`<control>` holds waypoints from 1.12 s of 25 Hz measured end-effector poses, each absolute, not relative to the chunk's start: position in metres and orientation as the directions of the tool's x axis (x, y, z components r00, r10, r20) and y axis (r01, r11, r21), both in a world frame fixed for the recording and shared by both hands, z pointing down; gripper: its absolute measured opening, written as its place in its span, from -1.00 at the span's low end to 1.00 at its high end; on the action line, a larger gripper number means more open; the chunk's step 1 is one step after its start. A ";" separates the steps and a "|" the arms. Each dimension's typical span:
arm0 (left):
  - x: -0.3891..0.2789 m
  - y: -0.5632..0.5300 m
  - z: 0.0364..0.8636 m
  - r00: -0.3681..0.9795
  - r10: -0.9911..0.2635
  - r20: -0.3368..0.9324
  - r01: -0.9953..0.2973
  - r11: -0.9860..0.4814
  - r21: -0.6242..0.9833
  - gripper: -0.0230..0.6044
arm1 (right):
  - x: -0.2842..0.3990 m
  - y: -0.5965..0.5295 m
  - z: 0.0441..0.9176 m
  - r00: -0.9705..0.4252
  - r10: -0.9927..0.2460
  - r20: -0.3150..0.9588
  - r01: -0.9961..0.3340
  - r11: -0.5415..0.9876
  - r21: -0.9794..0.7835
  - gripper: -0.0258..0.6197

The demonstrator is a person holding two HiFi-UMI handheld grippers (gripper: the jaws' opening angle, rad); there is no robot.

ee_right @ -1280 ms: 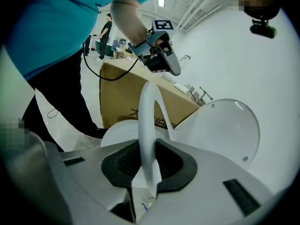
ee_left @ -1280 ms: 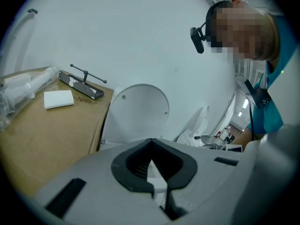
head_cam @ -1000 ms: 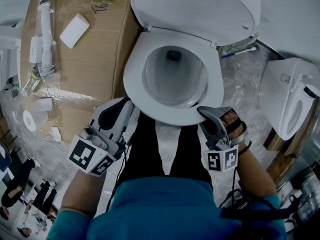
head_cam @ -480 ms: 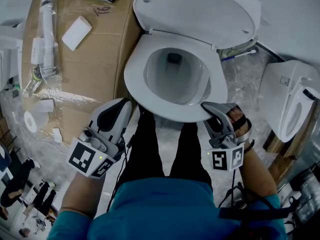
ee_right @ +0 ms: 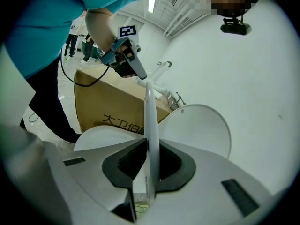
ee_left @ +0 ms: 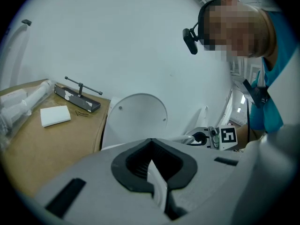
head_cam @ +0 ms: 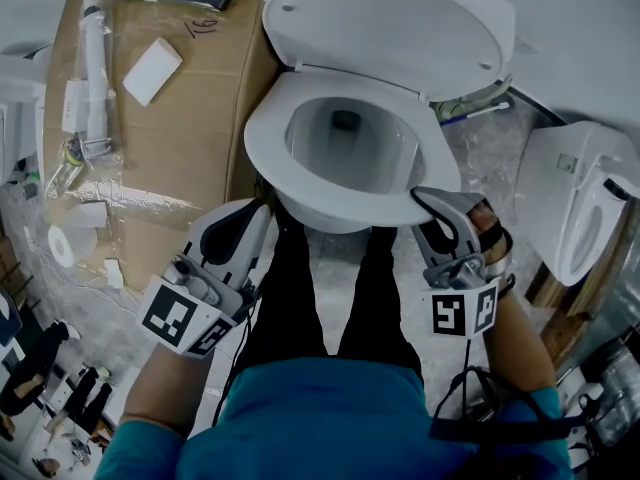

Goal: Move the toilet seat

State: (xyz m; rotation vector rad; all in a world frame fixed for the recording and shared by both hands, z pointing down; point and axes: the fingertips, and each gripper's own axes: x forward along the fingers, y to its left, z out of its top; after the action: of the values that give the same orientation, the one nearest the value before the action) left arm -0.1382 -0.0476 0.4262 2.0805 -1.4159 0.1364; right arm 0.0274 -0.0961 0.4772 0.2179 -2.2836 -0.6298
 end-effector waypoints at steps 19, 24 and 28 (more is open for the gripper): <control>-0.125 -0.059 0.421 0.450 -0.807 0.383 -0.863 -0.281 0.420 -0.95 | 0.022 -0.141 0.454 -0.725 -0.363 0.585 -0.042 0.872 0.488 -0.68; -0.124 -0.057 0.423 0.459 -0.798 0.391 -0.862 -0.292 0.415 -0.95 | 0.019 -0.155 0.447 -0.733 -0.366 0.573 -0.061 0.875 0.481 -0.65; -0.121 -0.062 0.418 0.465 -0.808 0.363 -0.853 -0.298 0.429 -0.95 | 0.016 -0.167 0.442 -0.740 -0.377 0.556 -0.076 0.870 0.488 -0.63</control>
State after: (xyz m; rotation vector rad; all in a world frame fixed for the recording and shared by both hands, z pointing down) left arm -0.1210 -0.0622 0.4180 2.1445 -1.3752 0.1035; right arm 0.0162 -0.1667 0.4423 0.3258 -2.3603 -0.5802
